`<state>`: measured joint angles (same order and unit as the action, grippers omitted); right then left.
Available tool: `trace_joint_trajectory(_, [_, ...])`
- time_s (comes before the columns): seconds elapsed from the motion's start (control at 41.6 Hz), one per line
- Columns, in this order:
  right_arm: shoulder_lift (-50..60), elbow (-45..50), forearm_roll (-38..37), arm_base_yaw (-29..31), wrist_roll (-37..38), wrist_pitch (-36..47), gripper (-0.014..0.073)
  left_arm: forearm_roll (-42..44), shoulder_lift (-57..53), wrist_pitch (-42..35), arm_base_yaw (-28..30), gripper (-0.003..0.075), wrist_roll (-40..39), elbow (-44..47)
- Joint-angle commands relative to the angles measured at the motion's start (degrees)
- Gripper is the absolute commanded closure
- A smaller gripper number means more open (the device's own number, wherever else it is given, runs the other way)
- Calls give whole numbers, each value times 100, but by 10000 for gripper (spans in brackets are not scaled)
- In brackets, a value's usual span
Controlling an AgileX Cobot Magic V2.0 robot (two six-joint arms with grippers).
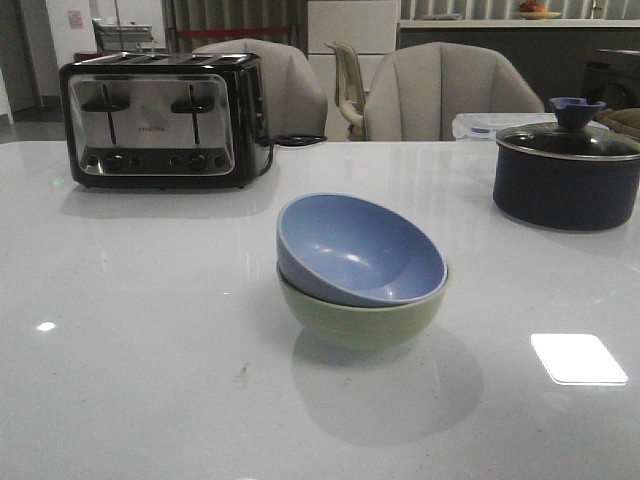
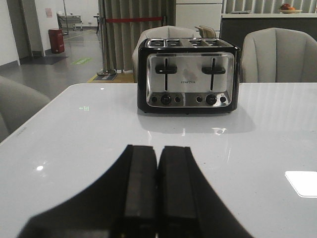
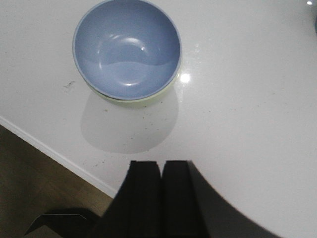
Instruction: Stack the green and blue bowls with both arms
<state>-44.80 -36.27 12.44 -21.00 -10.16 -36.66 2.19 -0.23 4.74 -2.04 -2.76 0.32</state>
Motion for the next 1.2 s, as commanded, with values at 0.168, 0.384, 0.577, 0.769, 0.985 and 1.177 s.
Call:
trace_joint_trajectory(0.168, [816, 237, -346, 406, -37, 864, 559, -53, -126, -517, -1, 617, -45, 109])
trace_joint_trajectory(0.384, [2665, 1684, -527, 1565, -37, 2383, 559, -53, -119, -517, -1, 617, -45, 109])
trace_joint_trajectory(0.577, [4025, 2956, -522, 1996, -37, 3153, 559, -53, -119, -517, -1, 617, -45, 109])
trace_joint_trajectory(0.769, [4639, 3561, -521, 2003, -37, 3191, 559, -53, -119, -517, -1, 617, -45, 109])
trace_joint_trajectory(0.985, [4660, 3773, -516, 2008, -37, 3452, 559, -53, -119, -517, -1, 617, -45, 109])
trace_joint_trajectory(1.177, [4660, 3780, -516, 2008, -37, 3525, 559, -53, -119, -517, -1, 617, -45, 109])
